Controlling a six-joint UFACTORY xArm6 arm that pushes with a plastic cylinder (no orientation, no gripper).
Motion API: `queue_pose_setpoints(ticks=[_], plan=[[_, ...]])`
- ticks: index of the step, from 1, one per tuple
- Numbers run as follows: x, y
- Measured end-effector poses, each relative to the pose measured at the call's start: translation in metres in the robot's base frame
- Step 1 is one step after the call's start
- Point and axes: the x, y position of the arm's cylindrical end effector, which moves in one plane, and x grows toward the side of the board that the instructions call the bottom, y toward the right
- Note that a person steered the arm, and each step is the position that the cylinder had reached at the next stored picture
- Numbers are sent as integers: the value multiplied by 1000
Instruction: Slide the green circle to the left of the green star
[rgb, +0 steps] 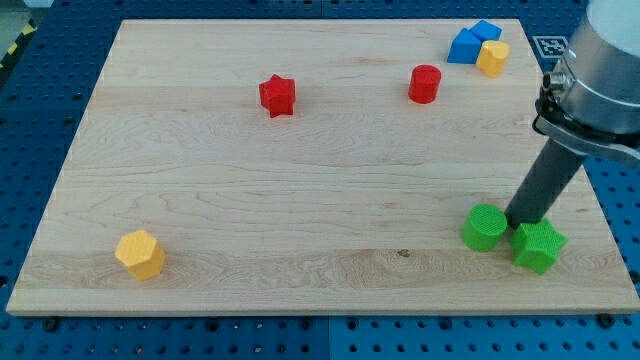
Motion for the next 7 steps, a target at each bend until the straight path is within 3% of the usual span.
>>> queue_pose_setpoints(ticks=[1, 2, 3, 5, 7], plan=[[-1, 3], [-39, 6], [-50, 0], [-49, -38], [-32, -38]])
